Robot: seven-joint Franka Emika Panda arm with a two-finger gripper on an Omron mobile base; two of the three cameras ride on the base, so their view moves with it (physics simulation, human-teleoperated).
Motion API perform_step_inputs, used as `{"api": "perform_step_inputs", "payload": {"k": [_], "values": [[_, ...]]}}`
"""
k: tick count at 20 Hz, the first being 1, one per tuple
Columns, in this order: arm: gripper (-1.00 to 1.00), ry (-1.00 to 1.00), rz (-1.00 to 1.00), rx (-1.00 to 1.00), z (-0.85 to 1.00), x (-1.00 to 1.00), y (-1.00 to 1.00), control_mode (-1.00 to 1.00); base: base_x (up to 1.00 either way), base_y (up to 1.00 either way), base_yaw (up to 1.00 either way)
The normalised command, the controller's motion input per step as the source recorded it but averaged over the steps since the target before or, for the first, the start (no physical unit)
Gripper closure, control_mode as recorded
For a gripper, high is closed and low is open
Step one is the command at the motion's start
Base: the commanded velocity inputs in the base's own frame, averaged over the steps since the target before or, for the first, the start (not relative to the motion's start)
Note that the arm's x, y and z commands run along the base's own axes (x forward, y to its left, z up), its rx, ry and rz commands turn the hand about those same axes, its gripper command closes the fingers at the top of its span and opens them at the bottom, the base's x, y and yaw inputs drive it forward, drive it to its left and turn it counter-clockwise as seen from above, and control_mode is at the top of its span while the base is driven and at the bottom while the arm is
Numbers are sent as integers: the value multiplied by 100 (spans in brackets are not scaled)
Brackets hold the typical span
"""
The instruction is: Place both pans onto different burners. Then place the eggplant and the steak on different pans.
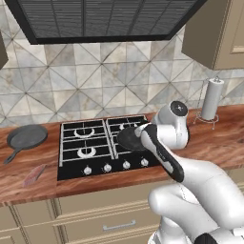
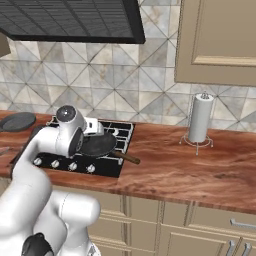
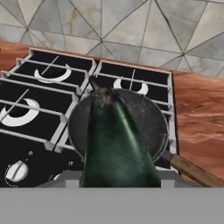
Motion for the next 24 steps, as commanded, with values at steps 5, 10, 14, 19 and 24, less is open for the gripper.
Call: {"api": "perform_step_inputs", "payload": {"k": [5, 10, 14, 19, 24], "values": [[100, 0, 0, 0, -26, 39, 0, -100, 0, 0, 0], [100, 1, 0, 0, -21, 42, 0, -100, 0, 0, 0], [100, 2, 0, 0, -23, 27, 0, -100, 0, 0, 0], [100, 5, 0, 0, -25, 17, 0, -100, 0, 0, 0], [100, 6, 0, 0, -27, 18, 0, -100, 0, 0, 0]]}}
